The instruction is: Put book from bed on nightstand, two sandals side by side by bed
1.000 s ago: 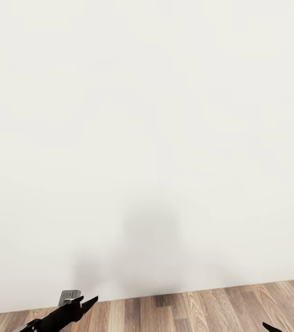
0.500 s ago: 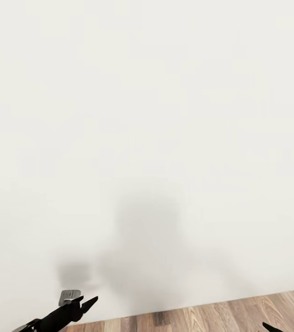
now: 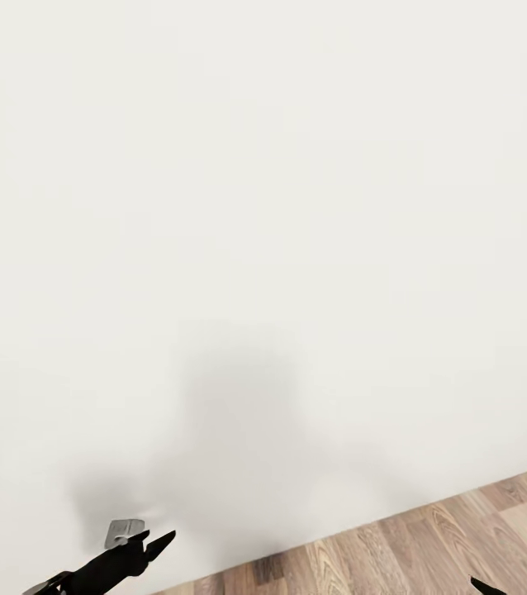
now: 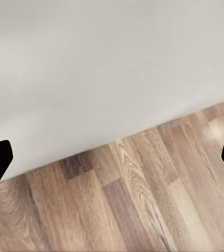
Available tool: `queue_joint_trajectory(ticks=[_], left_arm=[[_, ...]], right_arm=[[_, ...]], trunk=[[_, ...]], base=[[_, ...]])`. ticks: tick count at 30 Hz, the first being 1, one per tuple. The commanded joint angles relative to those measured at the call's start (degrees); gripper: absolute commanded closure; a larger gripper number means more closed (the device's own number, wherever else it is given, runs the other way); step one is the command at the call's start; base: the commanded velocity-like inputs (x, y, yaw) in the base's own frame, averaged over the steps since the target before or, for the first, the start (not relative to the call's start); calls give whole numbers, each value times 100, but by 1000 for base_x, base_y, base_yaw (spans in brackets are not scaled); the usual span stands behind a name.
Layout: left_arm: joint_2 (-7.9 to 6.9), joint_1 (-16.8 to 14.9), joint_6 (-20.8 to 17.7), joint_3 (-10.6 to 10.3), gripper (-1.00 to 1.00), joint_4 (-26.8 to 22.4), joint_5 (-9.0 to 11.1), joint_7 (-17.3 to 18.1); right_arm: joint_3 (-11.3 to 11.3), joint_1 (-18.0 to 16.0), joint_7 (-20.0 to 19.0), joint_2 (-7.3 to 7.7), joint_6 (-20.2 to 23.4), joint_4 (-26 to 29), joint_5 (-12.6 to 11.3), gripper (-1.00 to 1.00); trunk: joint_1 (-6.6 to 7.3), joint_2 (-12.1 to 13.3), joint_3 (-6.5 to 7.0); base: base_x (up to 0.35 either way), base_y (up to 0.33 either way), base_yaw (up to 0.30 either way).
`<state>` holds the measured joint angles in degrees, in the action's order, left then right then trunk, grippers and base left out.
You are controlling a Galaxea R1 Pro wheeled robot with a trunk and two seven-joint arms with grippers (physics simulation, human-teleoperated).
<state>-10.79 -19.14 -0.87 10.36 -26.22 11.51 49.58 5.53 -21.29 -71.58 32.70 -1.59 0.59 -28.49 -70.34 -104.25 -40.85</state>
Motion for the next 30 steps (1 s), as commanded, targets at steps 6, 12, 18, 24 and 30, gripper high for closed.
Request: queue_joint_trajectory(ticks=[6, 12, 18, 24, 30], left_arm=[[0, -2, -10, 10, -100, 3, 18, 25], [0, -2, -10, 10, -100, 3, 18, 25], [-1, -2, -10, 10, -100, 3, 18, 25], [-1, -2, -10, 10, -100, 3, 20, 25], [-2, -2, -10, 10, -100, 3, 19, 25]], right_arm=[[45, -6, -13, 0, -16, -6, 46, -100], [45, -6, -13, 0, -16, -6, 46, -100], [45, -6, -13, 0, -13, -6, 46, -100], [45, -6, -13, 0, -16, -6, 46, -100], [45, -6, -13, 0, -16, -6, 46, -100]], trunk=[[1, -3, -5], [1, -3, -5], [1, -3, -5], [1, -3, -5], [1, -3, -5]], base=[[0, 0, -277], [0, 0, -266], [0, 0, -252], [0, 0, -237], [0, 0, -231]])
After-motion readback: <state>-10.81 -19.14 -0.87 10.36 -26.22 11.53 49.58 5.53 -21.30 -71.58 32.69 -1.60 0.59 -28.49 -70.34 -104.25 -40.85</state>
